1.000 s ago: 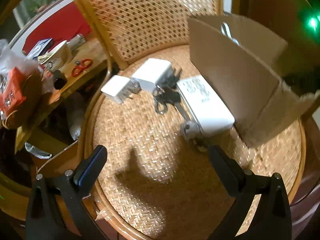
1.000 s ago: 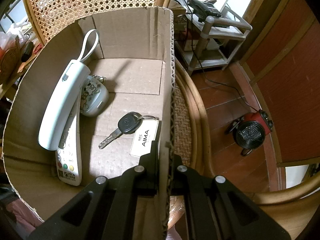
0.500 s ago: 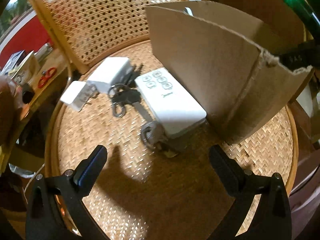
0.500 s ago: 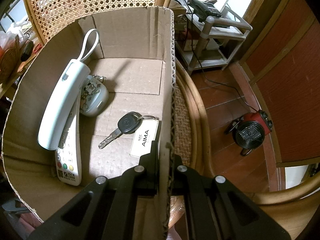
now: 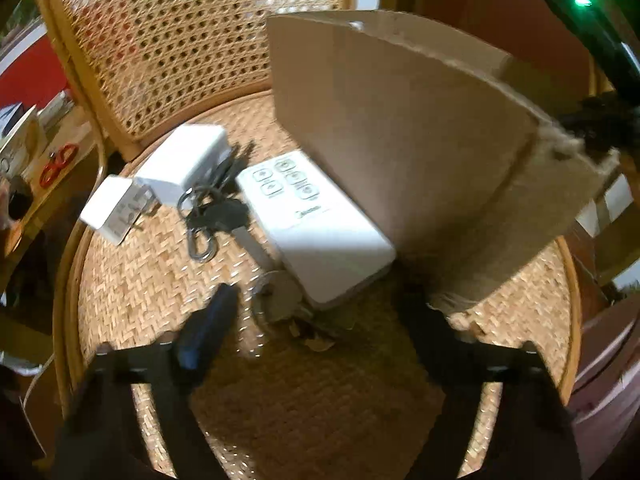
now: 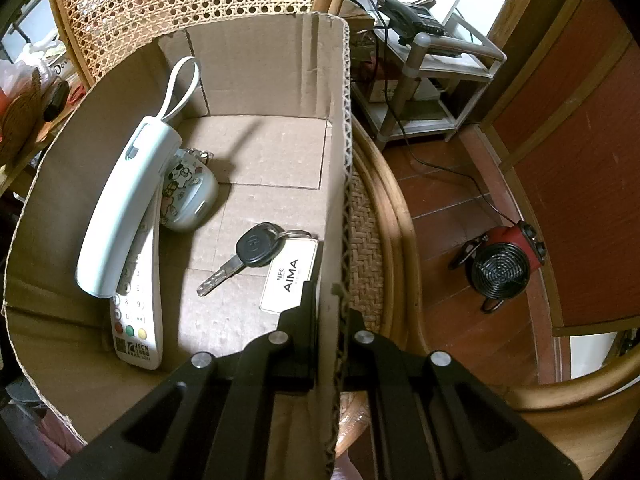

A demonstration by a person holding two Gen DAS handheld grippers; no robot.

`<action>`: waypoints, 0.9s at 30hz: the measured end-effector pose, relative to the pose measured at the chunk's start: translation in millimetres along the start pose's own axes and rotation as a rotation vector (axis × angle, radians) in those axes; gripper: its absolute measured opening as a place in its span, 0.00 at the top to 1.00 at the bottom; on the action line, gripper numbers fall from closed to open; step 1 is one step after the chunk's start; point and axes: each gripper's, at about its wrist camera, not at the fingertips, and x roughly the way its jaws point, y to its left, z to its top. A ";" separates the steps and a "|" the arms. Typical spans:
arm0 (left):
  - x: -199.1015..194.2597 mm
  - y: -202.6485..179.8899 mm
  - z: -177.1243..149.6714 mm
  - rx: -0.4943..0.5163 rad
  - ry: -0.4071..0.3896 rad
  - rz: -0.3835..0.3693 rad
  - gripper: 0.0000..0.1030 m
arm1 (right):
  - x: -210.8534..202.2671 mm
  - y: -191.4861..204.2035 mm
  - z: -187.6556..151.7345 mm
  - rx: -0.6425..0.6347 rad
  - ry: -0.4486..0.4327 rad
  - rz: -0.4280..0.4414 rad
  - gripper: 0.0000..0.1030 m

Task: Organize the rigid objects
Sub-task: 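Move the left gripper back over the silver key ring, then close the left gripper on the silver key ring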

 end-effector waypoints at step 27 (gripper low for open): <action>-19.7 21.4 -3.7 -0.133 0.038 0.016 0.77 | 3.4 -1.7 3.9 0.009 0.003 -0.004 0.94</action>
